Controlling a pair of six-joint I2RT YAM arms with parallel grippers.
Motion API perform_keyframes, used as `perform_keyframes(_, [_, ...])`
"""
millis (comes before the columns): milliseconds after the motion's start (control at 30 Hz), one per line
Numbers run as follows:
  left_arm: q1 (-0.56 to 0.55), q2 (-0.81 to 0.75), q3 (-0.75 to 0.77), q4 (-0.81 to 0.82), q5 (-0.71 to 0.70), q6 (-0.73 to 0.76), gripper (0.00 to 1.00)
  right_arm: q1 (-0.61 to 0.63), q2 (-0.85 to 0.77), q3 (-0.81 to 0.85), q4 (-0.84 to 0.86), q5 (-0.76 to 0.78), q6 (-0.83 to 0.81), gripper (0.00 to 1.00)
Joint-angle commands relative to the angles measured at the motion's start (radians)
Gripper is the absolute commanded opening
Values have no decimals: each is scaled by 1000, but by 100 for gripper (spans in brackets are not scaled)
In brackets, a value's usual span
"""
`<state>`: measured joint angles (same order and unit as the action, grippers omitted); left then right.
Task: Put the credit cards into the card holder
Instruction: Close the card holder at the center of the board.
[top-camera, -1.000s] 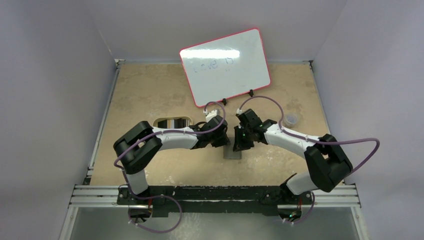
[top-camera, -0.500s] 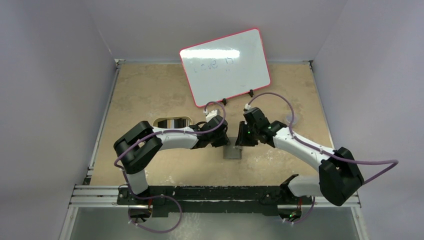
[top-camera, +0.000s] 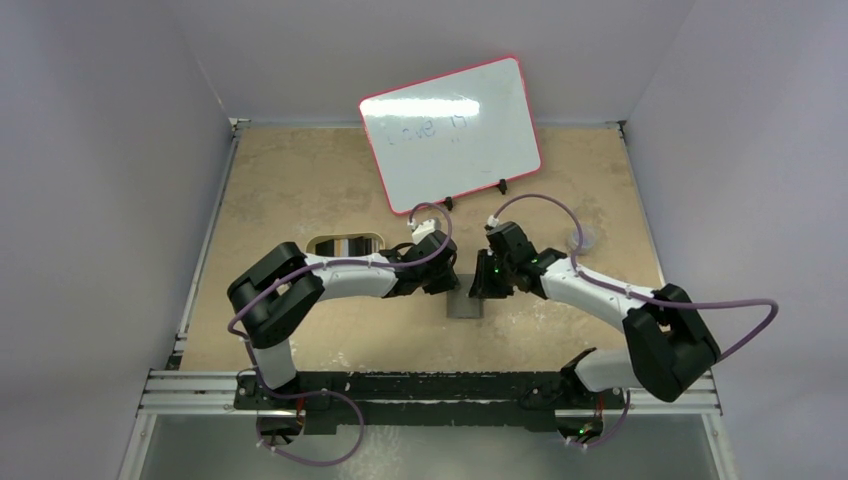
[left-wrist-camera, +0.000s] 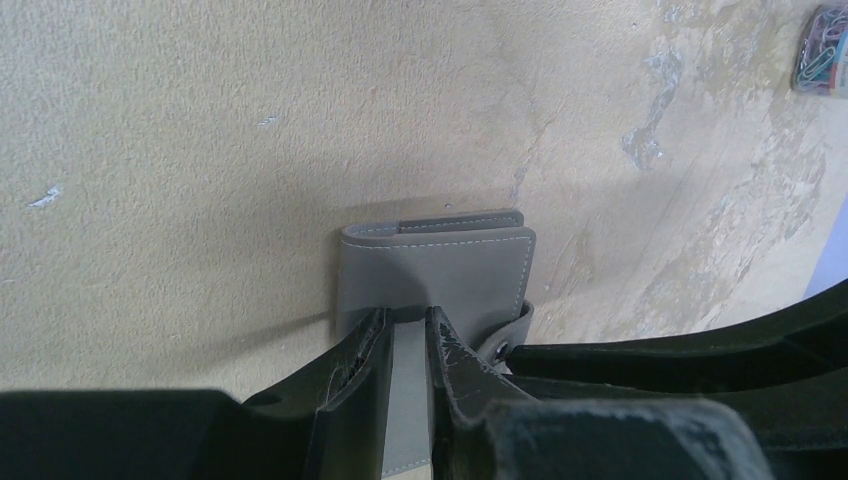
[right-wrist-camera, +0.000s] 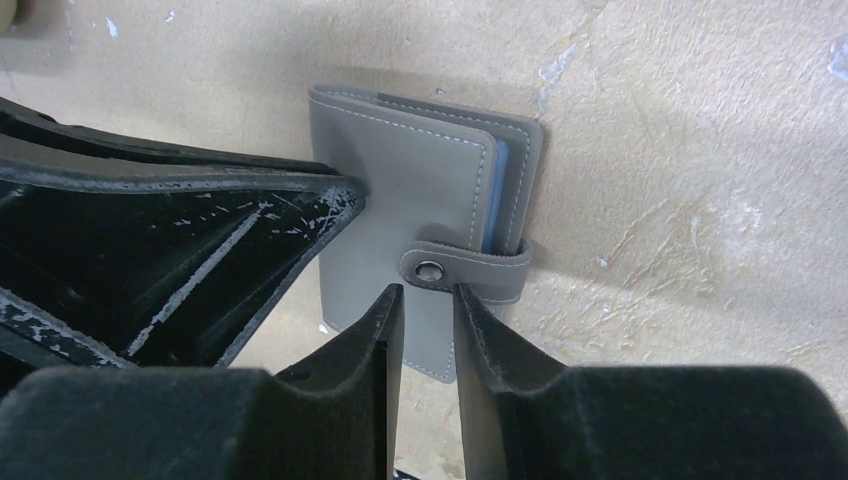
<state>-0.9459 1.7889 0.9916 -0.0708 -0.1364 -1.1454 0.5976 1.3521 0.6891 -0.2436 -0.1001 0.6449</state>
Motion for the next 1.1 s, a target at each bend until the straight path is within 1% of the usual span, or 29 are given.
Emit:
perform_keyframes(0, [-5,-19,-9,-7,-17,-20,18,-1,11,-6,54,-10,-22,27])
perform_keyframes(267, [-7,-12,-17,-1,-20,-21,18,-1,53,15,34,-27,-47,25])
perform_keyframes(500, [-7,-3,-19,9,-17,-24,18,23,71,37,-11,-65,-72,24])
perform_keyframes(633, [-7,-15,-22,7,-23,-25,18,30,33,62,-61,-58,-73,24])
perform_keyframes(700, [-8,-26,-28,10,-22,-35,18,29,-1,72,-108,-62,-42,24])
perform_keyframes(833, [-10,-46,-23,26,-14,-38,19,9,-50,62,-106,5,-13,25])
perform_keyframes(933, [-9,-73,-14,6,-30,-27,21,-17,-69,47,-69,2,-5,30])
perform_keyframes(1067, [-8,-109,-13,-8,-42,-11,24,-22,-59,51,-39,0,7,34])
